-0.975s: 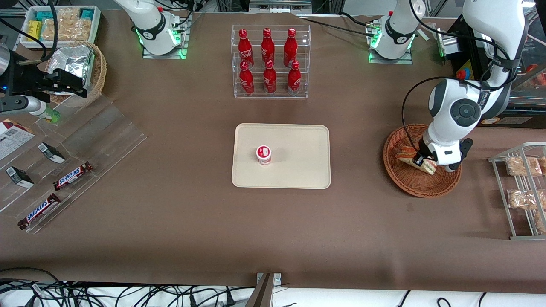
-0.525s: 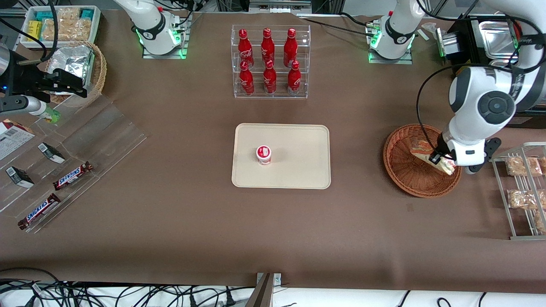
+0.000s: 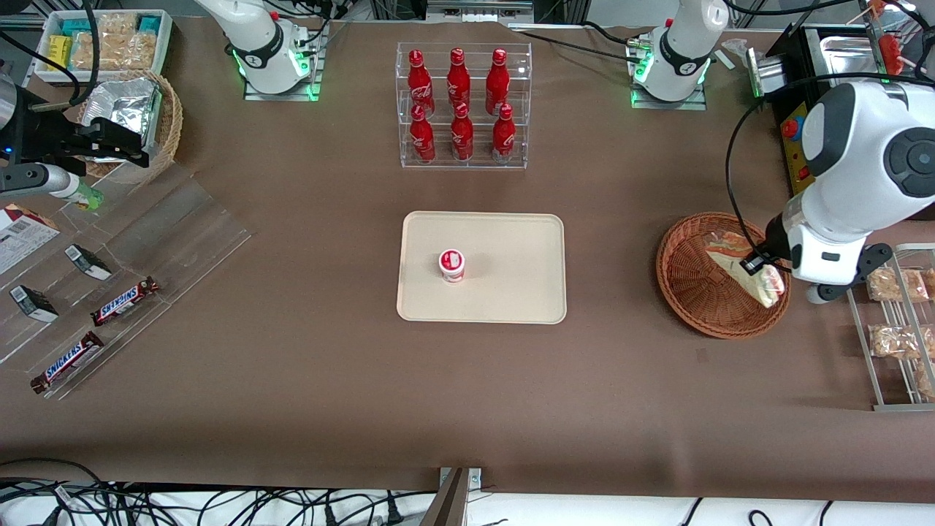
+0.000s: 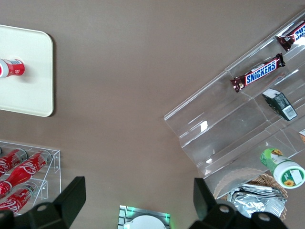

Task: Place sandwich from basket to tray
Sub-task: 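Lift the sandwich out of the basket and carry it toward the cream tray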

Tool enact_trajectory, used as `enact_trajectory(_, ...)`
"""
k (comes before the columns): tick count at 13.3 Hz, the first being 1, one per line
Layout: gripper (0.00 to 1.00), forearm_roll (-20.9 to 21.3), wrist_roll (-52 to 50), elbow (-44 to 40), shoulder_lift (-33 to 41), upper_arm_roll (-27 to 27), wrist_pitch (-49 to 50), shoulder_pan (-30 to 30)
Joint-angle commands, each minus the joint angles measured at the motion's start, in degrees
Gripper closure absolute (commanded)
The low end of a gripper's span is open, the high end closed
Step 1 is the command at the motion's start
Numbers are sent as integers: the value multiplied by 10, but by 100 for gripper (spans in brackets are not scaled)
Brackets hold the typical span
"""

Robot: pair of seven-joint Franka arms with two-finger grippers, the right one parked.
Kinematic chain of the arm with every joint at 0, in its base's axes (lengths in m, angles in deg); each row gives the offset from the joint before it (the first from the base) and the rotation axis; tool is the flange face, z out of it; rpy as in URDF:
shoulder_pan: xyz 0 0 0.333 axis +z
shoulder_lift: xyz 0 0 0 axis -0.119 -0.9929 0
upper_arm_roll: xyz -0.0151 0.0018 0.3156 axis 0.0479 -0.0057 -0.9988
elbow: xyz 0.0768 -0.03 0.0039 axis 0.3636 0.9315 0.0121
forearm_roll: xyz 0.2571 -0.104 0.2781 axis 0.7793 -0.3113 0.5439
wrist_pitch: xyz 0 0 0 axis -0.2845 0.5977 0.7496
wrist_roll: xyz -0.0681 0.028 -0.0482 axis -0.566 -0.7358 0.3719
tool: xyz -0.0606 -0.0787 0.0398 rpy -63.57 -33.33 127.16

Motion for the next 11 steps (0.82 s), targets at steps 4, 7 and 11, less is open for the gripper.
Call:
enact_trajectory(4,100,-7,41,-27,-12,113,13,-6)
enact_trajectory(7,100,-6,71,-30,-23,171,7,-8)
enact_trajectory(11,100,-69,185,-47,-50,207,-10,-10)
